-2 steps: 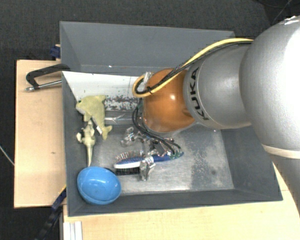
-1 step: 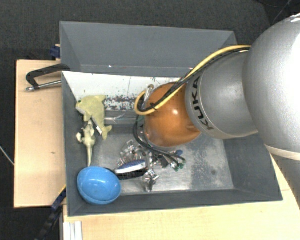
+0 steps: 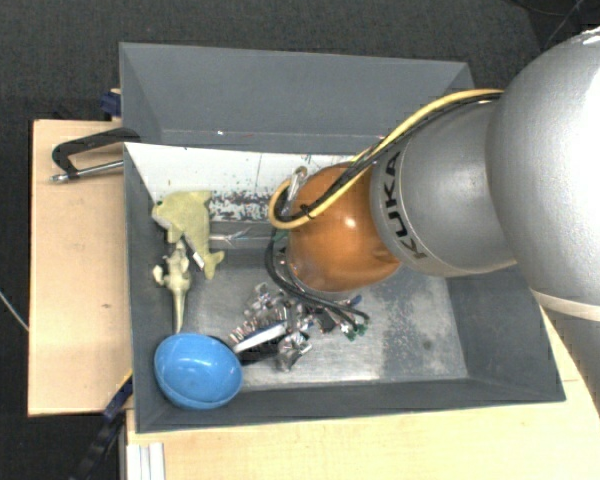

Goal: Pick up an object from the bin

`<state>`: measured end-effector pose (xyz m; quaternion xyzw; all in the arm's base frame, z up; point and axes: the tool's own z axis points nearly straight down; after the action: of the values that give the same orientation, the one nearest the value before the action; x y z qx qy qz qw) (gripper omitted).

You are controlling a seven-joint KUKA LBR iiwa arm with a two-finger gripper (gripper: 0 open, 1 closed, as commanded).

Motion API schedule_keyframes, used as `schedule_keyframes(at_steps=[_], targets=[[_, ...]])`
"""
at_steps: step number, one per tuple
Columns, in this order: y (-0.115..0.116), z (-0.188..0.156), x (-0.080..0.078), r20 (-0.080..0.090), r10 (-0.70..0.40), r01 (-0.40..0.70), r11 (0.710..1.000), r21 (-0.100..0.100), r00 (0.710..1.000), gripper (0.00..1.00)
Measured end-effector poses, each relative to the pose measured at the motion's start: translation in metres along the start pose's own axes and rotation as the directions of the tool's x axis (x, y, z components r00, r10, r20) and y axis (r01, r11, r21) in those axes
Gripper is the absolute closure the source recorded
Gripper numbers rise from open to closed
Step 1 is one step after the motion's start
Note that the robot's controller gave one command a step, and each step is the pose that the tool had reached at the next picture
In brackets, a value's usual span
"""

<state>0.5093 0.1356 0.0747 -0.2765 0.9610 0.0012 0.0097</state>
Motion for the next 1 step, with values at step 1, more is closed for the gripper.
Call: schedule_keyframes(at_steps=[1], targets=[[0.0006, -0.0223, -0.0023, -0.012, 0.0, 0.0, 1.0, -0.002, 1.0, 1.0]])
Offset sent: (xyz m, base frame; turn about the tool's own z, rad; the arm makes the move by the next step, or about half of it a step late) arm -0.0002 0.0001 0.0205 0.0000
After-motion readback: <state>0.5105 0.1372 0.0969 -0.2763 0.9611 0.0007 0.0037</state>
